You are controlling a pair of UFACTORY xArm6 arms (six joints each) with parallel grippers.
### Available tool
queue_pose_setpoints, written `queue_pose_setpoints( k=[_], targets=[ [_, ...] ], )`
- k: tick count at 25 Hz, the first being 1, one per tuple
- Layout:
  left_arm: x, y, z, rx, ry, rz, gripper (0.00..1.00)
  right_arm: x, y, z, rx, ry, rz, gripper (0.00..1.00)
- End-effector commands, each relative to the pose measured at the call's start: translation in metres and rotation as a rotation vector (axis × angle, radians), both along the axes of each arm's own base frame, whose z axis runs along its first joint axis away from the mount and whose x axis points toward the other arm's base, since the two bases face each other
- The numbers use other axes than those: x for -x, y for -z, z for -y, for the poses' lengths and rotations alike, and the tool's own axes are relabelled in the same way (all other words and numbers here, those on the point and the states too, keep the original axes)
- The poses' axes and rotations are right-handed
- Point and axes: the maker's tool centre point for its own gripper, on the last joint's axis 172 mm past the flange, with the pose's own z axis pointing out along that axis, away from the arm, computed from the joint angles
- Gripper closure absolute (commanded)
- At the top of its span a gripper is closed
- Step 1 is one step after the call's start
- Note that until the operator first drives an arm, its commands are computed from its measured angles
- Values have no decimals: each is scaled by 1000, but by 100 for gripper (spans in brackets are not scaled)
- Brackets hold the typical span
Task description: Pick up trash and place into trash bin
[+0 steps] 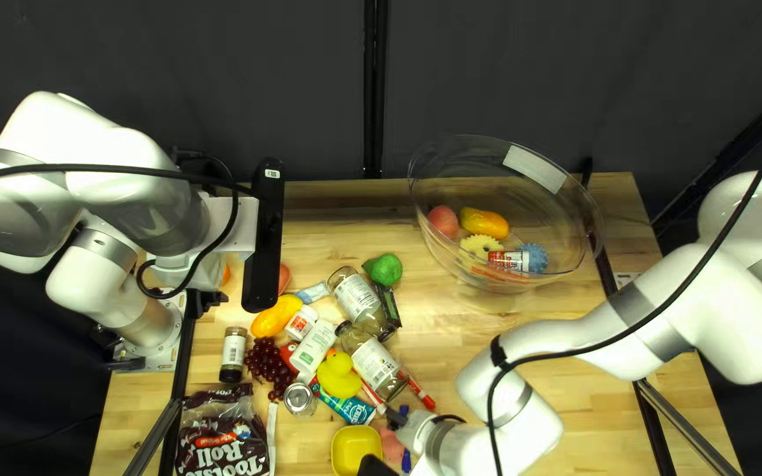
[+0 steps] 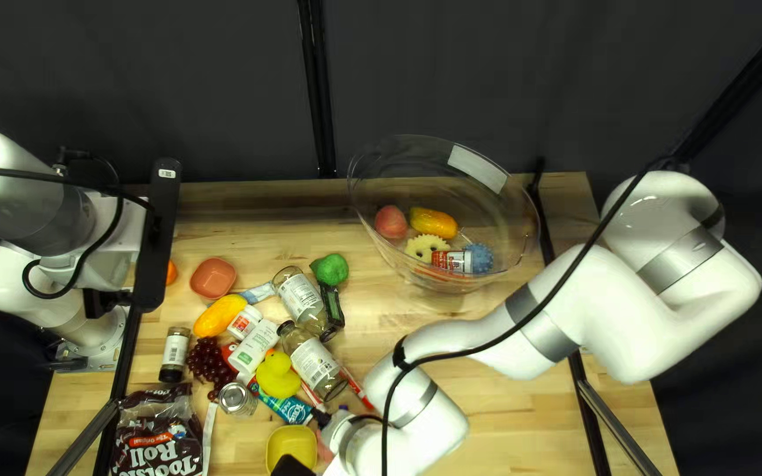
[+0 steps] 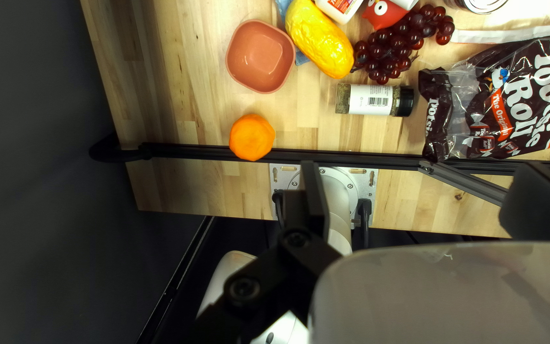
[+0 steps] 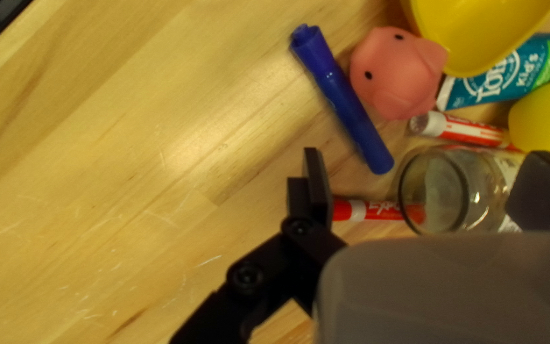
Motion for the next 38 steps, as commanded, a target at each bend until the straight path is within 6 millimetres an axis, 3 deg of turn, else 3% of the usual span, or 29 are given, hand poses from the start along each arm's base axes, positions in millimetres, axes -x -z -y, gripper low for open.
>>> queue_pose_setpoints(
  k=[1,12,23,24,25,26,27,28,30,35,38],
  targets=[
    [0,0,0,0,0,0,0,-6,12,-1,28,-27,-48,0],
    [0,0,0,0,0,0,0,-16,20,5,86,43,-77,0],
    [0,0,0,0,0,0,0,-21,23,5,131,35,-112,14],
    [0,0,0,0,0,0,0,-21,23,5,133,32,-115,17],
    [0,0,0,0,0,0,0,-22,23,5,135,29,-118,26],
    [0,0,0,0,0,0,0,-22,24,5,135,27,-121,43],
    [0,0,0,0,0,0,0,-22,24,5,134,25,-123,78],
    [0,0,0,0,0,0,0,-22,24,5,133,24,-125,88],
    [0,0,0,0,0,0,0,-22,24,5,131,22,-127,95],
    [0,0,0,0,0,0,0,-20,16,7,122,38,-112,91],
    [0,0,0,0,0,0,0,-16,-11,13,97,68,-64,91]
  ],
)
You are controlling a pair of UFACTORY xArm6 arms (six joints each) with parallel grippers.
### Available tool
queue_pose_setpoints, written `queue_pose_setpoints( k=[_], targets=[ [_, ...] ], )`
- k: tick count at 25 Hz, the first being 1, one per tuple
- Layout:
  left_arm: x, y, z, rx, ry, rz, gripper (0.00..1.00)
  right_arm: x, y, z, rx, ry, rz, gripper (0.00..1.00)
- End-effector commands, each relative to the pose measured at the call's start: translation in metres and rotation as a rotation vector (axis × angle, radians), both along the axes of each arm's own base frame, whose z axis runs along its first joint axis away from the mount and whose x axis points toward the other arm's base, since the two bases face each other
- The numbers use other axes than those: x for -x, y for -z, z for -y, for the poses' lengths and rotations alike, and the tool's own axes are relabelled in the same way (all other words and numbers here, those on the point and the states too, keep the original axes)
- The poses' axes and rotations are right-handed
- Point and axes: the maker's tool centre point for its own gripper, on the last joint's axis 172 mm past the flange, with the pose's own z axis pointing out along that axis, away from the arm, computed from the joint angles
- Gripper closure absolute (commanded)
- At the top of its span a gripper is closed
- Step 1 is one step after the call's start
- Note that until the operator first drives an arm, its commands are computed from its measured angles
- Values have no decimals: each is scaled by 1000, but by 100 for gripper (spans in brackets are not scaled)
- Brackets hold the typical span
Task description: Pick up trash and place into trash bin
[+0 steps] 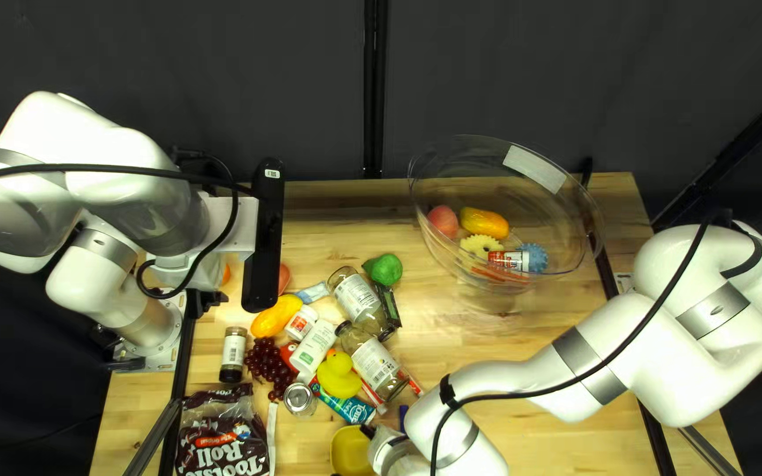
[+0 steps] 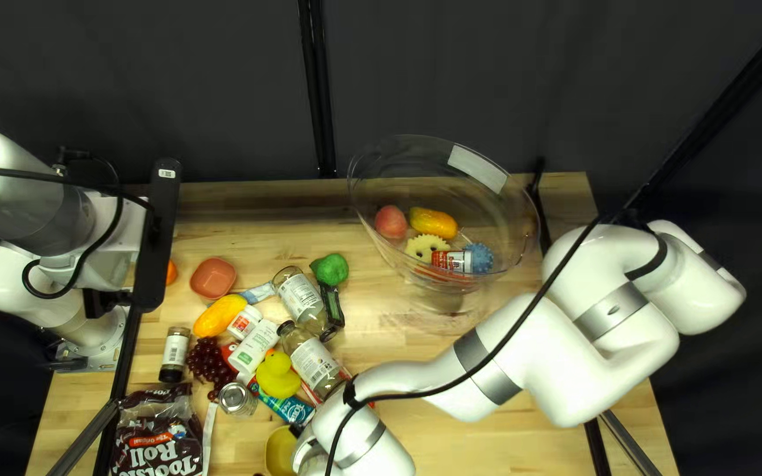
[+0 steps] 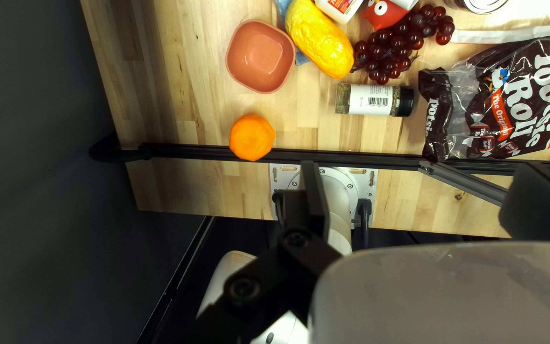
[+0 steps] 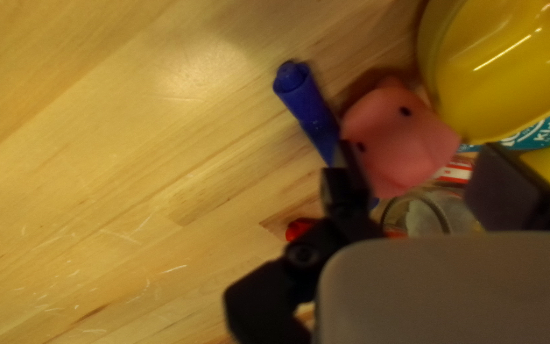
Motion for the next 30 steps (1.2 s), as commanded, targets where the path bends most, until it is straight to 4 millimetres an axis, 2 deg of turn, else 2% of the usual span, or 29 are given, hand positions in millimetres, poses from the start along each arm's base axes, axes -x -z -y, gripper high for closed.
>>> queue_pose_setpoints(
  k=[1,4,6,7,8,9,10,14,15,18,22,25,29,30],
  targets=[
    [0,0,0,0,0,0,0,7,-41,9,-30,41,76,91],
    [0,0,0,0,0,0,0,17,-72,16,-37,70,134,91],
    [0,0,0,0,0,0,0,31,-114,28,-28,97,192,91],
    [0,0,0,0,0,0,0,36,-125,31,-23,105,207,92],
    [0,0,0,0,0,0,0,46,-148,40,-11,124,237,91],
    [0,0,0,0,0,0,0,55,-161,48,-4,136,252,92],
    [0,0,0,0,0,0,0,71,-184,64,13,167,277,93],
    [0,0,0,0,0,0,0,116,-221,117,77,305,317,92],
    [0,0,0,0,0,0,0,137,-232,144,98,381,322,93],
    [0,0,0,0,0,0,0,181,-247,194,113,557,328,96],
    [0,0,0,0,0,0,0,219,-249,243,137,707,330,97],
    [0,0,0,0,0,0,0,247,-241,280,150,815,309,96],
    [0,0,0,0,0,0,0,271,-223,307,137,919,280,96],
    [0,0,0,0,0,0,0,277,-217,312,135,956,273,83]
  ],
)
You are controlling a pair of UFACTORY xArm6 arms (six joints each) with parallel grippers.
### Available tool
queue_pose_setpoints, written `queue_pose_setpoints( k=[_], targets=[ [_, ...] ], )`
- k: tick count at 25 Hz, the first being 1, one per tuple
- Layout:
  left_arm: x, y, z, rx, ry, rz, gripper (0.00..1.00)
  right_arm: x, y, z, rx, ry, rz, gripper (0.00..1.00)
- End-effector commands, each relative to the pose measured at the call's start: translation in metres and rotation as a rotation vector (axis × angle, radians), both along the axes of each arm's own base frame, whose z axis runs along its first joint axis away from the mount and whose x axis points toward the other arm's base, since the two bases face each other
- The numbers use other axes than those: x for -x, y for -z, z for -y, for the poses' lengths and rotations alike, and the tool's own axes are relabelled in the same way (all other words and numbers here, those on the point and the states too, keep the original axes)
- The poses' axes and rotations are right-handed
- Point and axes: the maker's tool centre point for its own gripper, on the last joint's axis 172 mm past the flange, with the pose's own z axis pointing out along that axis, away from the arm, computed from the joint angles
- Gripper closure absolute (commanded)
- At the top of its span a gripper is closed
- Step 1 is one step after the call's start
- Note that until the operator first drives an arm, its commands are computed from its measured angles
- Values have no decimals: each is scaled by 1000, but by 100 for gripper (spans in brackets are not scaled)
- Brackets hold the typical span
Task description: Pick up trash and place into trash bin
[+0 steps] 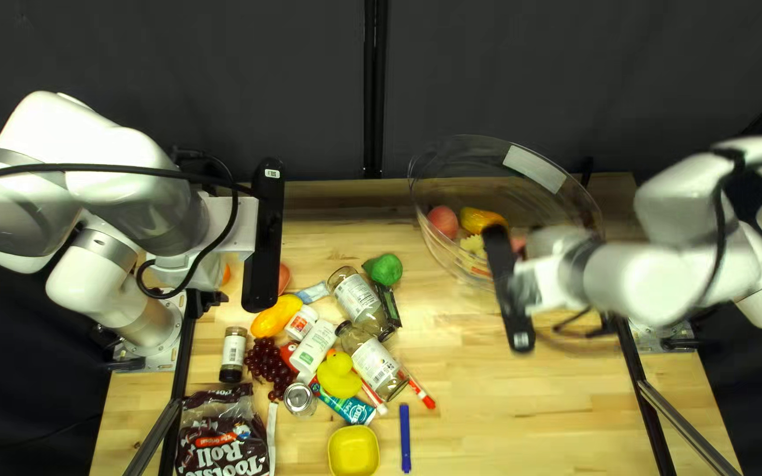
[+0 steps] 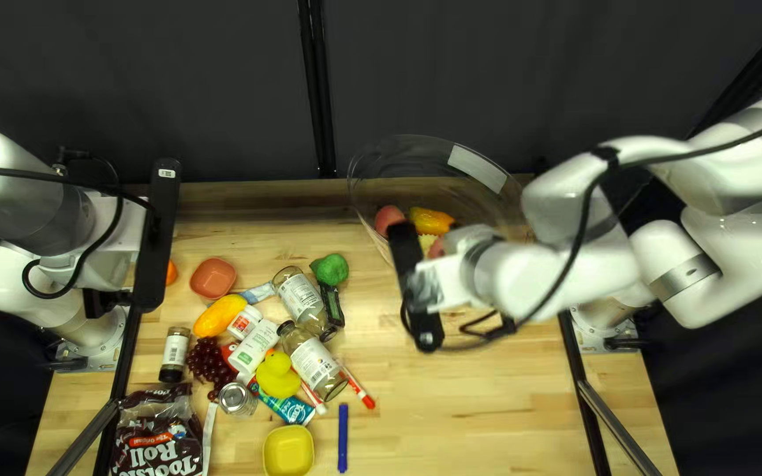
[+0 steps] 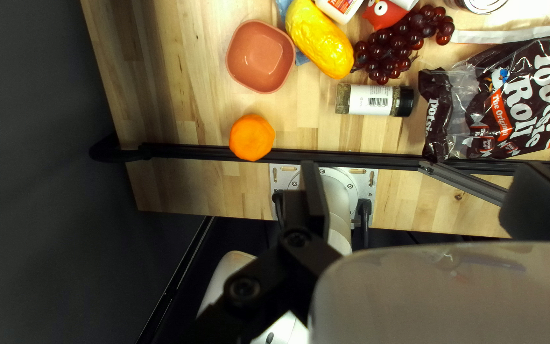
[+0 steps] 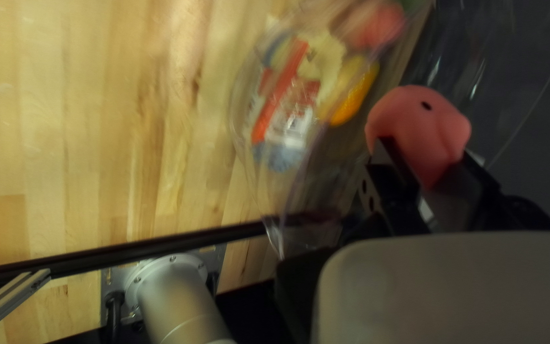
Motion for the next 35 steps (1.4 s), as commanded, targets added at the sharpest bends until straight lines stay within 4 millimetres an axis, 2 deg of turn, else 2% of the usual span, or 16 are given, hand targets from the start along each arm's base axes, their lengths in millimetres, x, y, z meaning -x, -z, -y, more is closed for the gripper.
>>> queue_pose_setpoints(
  k=[1,2,3,7,8,9,10,12,14,16,19,20,25,27,30,35],
  targets=[
    [0,0,0,0,0,0,0,25,19,22,-39,124,-1,33],
    [0,0,0,0,0,0,0,27,20,23,-42,144,2,13],
    [0,0,0,0,0,0,0,28,20,21,-48,179,12,0],
    [0,0,0,0,0,0,0,10,11,-5,-42,205,42,0],
    [0,0,0,0,0,0,0,-2,7,-19,-31,190,48,0],
    [0,0,0,0,0,0,0,-6,5,-24,-26,181,51,0],
    [0,0,0,0,0,0,0,-21,2,-43,-15,152,58,0],
    [0,0,0,0,0,0,0,-37,3,-65,-8,100,69,0],
    [0,0,0,0,0,0,0,-59,14,-96,-15,2,84,0],
    [0,0,0,0,0,0,0,-80,34,-128,-34,-121,92,0],
    [0,0,0,0,0,0,0,-102,57,-165,-66,-266,103,0],
    [0,0,0,0,0,0,0,-116,70,-183,-84,-337,103,0],
    [0,0,0,0,0,0,0,-163,105,-235,-140,-562,38,0],
    [0,0,0,0,0,0,0,-177,114,-247,-158,-630,15,0],
    [0,0,0,0,0,0,0,-206,140,-268,-195,-767,-34,0],
    [0,0,0,0,0,0,0,-236,165,-280,-234,-899,-85,0]
  ],
)
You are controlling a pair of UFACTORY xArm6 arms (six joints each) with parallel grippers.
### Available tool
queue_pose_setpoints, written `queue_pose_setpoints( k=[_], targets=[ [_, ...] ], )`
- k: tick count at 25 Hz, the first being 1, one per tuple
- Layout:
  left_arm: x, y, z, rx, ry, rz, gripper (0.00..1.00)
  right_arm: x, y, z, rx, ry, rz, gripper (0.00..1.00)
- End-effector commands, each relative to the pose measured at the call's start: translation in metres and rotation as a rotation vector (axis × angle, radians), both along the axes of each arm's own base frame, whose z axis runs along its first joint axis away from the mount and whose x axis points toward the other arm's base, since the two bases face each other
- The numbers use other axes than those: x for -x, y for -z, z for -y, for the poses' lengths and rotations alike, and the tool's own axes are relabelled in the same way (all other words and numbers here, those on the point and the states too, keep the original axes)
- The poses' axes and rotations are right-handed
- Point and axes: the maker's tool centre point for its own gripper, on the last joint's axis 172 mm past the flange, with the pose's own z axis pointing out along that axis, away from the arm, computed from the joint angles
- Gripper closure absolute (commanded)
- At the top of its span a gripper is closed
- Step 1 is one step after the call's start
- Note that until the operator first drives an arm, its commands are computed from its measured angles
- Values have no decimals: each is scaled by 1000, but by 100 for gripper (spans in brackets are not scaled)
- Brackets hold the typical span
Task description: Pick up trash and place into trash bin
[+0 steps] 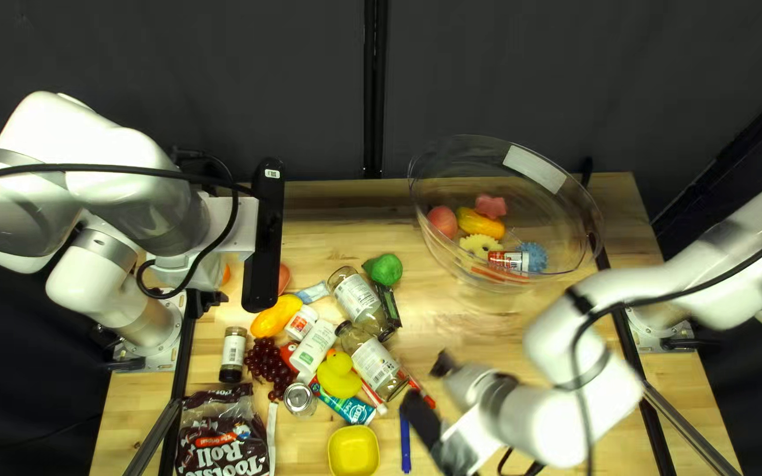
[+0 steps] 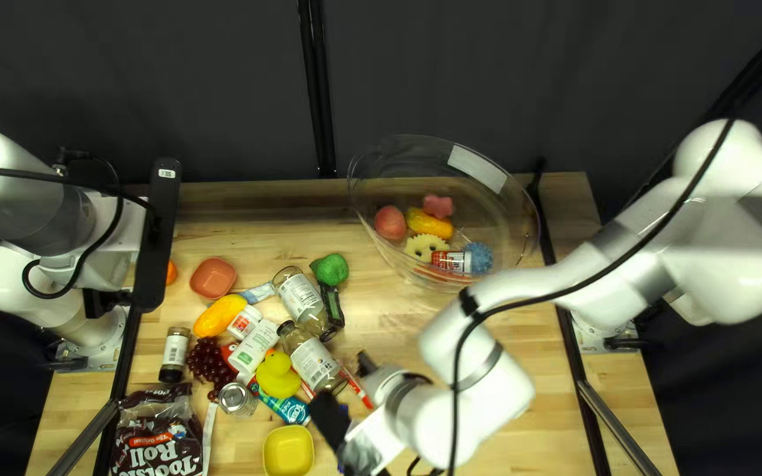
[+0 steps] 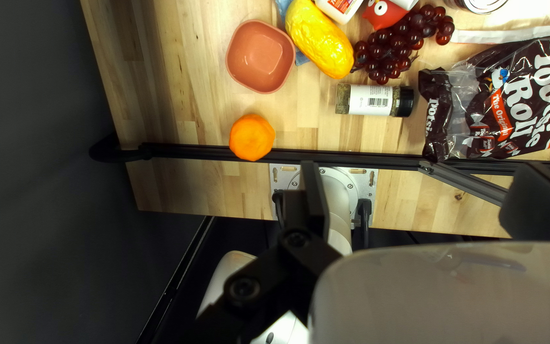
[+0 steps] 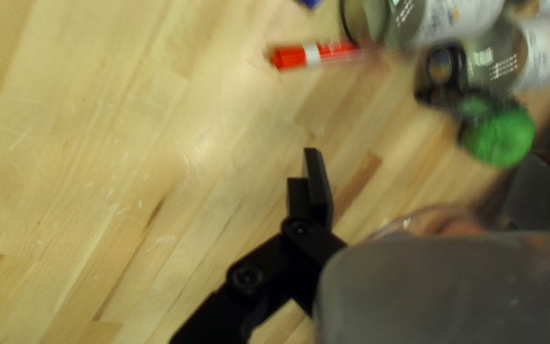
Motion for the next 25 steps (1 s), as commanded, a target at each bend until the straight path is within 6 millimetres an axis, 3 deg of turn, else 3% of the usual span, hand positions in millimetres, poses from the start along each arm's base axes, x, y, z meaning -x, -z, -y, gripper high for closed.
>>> queue_pose_setpoints(
  k=[1,10,25],
  targets=[
    [0,0,0,0,0,0,0,-32,19,-13,-30,-120,-34,0],
    [0,0,0,0,0,0,0,-74,56,-39,11,-315,-146,0],
    [0,0,0,0,0,0,0,-71,85,-41,109,-532,-326,0]
  ],
)
